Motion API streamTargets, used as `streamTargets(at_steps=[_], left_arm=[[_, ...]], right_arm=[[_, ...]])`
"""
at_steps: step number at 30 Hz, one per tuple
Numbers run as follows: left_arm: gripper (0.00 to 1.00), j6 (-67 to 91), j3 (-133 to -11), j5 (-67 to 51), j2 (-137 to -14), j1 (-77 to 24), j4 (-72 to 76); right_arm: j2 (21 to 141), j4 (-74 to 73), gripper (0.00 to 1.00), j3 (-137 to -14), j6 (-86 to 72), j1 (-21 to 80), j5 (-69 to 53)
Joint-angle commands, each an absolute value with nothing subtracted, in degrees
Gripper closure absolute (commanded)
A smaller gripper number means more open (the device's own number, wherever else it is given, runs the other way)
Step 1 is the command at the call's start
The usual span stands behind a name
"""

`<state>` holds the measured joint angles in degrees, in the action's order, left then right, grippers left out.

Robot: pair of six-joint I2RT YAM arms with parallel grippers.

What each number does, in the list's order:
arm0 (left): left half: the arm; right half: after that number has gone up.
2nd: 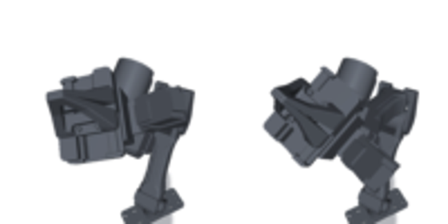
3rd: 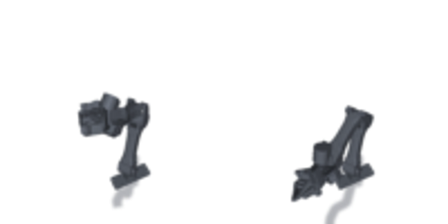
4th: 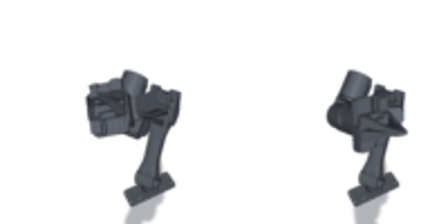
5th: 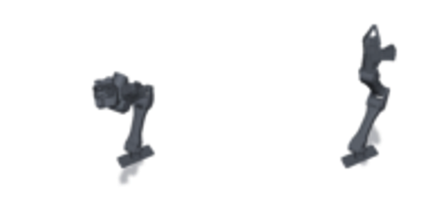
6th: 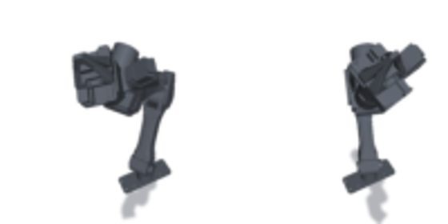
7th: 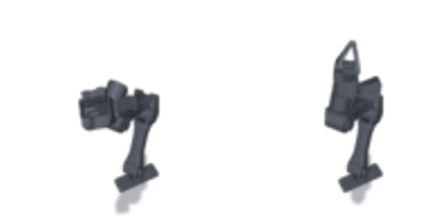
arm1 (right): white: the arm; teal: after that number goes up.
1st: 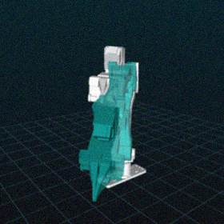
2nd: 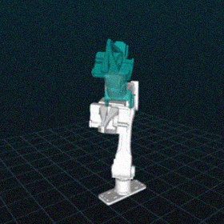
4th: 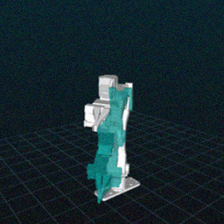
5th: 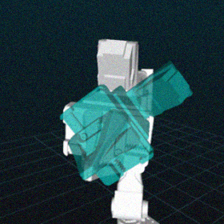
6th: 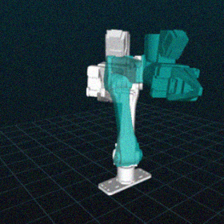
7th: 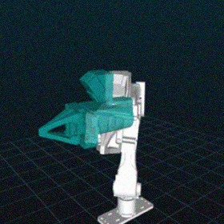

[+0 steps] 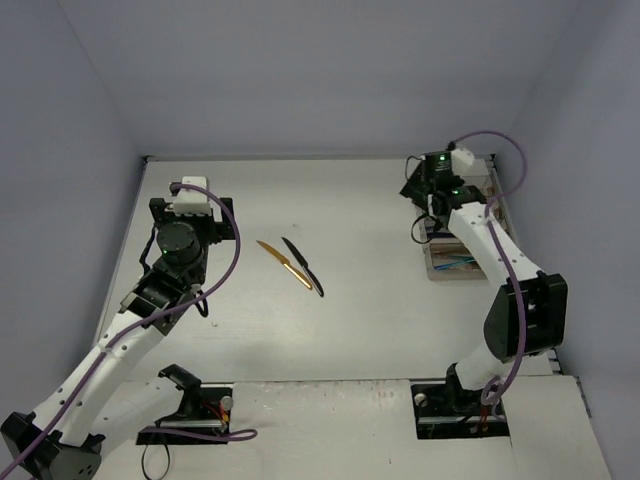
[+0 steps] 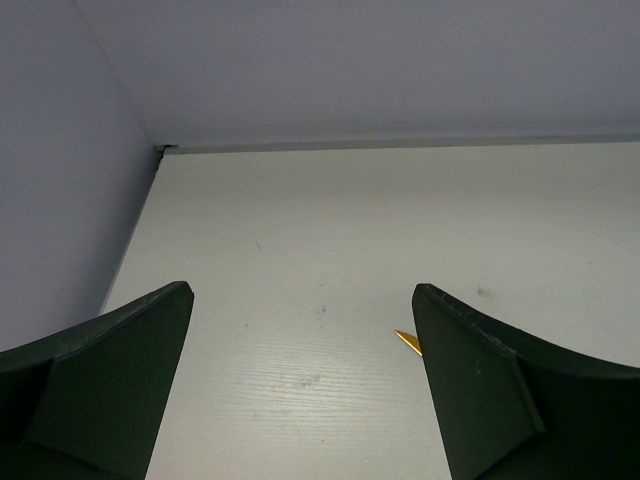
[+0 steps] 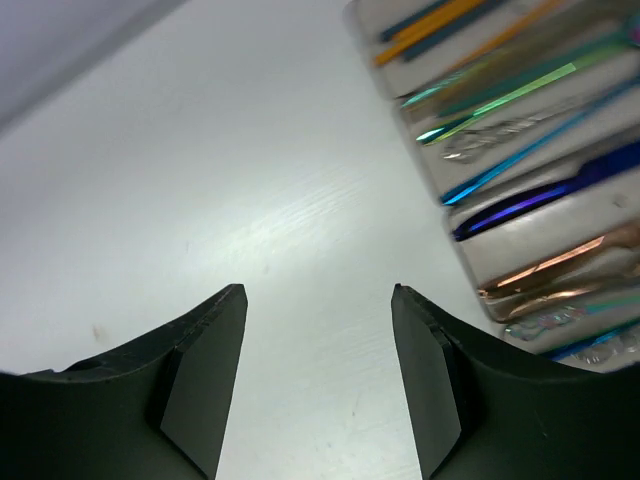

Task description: Sort the eating utensils into containers

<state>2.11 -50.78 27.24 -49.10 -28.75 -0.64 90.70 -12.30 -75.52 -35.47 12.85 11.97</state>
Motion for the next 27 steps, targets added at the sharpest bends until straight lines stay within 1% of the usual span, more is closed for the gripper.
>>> streamTargets(at_steps=[1, 4, 7, 11, 15, 19, 27], left_arm=[[0.1, 2.64, -53.44, 27.16, -49.65, -28.3, 2.11], [0.1, 2.46, -53.42, 27.4, -49.96, -28.3, 2.11], [0.1, 2.29, -53.36, 27.59, -50.37, -28.3, 2.19], [0.1, 2.29, -53.44, 27.51, -50.62, -28.3, 2.07], [0.1, 2.28, -53.44, 27.51, -50.54, -28.3, 2.11], [0.1, 2.16, -53.44, 27.6, -50.58, -28.3, 2.11], [0.1, 2.11, -53.44, 27.56, -50.54, -28.3, 2.11]], right_arm=[[95.45, -12.21, 0.43, -78.37, -16.22, 24.41, 5.37], [98.37, -12.37, 0.44, -79.57, -11.74, 29.29, 3.69], [102.75, -12.64, 0.45, -81.27, -6.05, 36.49, 3.14], [107.29, -12.4, 0.49, -83.81, -4.82, 41.66, 3.96], [111.69, -12.22, 0.54, -86.31, -4.92, 43.59, 2.55], [114.85, -12.22, 0.55, -89.01, -5.27, 44.67, 0.58], [119.04, -12.3, 0.55, -89.95, -6.84, 45.84, -1.09]])
